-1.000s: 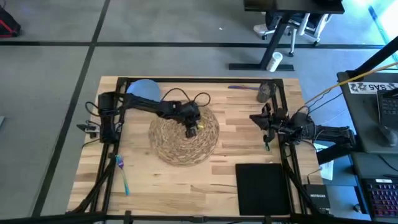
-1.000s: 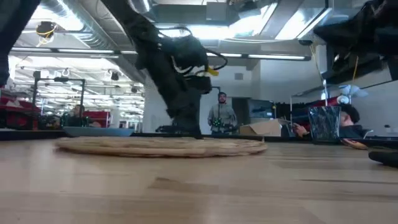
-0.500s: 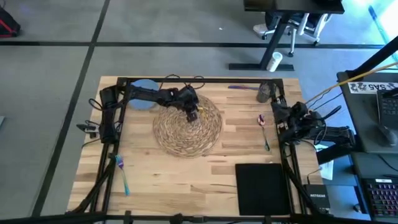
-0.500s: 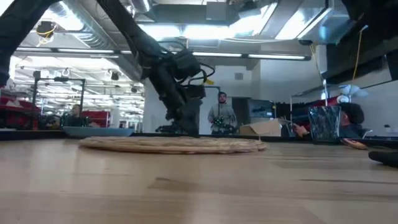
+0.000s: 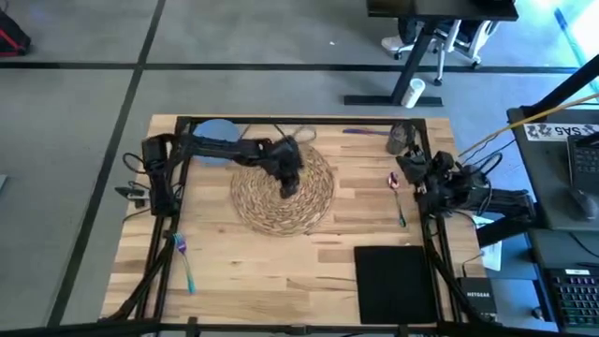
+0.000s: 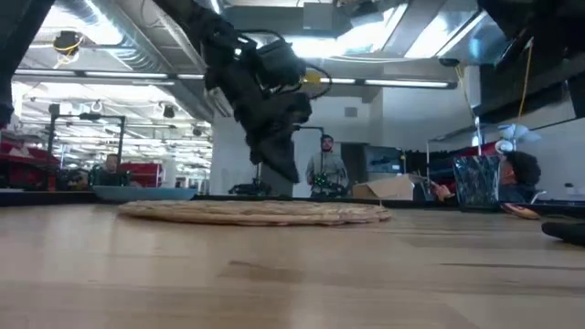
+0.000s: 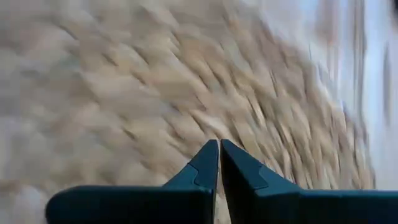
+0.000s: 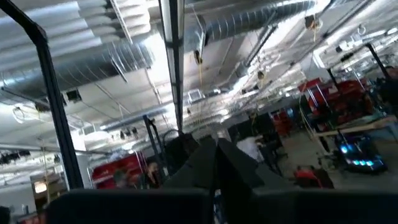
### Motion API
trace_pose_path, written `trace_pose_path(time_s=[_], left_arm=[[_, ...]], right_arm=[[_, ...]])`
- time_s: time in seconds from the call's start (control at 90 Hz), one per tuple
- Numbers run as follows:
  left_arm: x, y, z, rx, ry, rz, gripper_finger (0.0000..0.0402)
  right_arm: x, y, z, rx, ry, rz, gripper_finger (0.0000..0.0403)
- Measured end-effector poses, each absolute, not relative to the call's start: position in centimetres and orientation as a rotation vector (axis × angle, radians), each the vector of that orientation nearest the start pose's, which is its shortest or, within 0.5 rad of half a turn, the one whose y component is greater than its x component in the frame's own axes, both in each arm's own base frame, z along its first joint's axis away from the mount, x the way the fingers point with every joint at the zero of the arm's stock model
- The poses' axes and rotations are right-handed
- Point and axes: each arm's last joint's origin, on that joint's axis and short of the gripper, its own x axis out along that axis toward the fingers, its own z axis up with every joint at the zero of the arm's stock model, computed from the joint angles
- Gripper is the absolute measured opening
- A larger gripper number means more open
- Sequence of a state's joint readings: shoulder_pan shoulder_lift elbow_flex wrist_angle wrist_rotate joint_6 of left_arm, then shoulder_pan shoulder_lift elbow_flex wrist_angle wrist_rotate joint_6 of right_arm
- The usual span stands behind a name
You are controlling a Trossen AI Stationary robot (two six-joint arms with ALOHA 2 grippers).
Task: Set table place
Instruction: Fold the black table napkin on the table
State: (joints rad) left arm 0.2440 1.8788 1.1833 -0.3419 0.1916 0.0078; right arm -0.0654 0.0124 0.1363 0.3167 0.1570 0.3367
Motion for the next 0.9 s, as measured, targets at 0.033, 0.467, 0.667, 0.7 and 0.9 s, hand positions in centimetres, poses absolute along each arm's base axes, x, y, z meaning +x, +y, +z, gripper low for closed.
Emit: trace_pose_path(time_s=[0.033,0.467,0.667,0.7,0.9], left_arm=[[36.5,8.0,15.5,-0.210,1.033,0.039,0.0001],[38.8,8.7,12.4,-0.277,0.856,0.079,0.0001],[38.7,10.1,14.3,-0.344,0.795,0.078,0.0001],[38.8,10.2,15.2,-0.352,0.772,0.065,0.0001],[38.8,9.5,20.5,-0.344,0.633,-0.028,0.0001]], right_arm=[[7.8,-1.0,24.1,0.350,-0.447,-0.150,0.0000],[6.7,-0.7,28.6,0.393,0.051,-0.159,0.0000],[8.2,-0.3,30.0,0.434,0.300,-0.058,0.0000],[8.6,-0.3,30.1,0.444,0.347,-0.033,0.0000],[11.7,0.2,29.7,0.522,0.618,0.141,0.0000]])
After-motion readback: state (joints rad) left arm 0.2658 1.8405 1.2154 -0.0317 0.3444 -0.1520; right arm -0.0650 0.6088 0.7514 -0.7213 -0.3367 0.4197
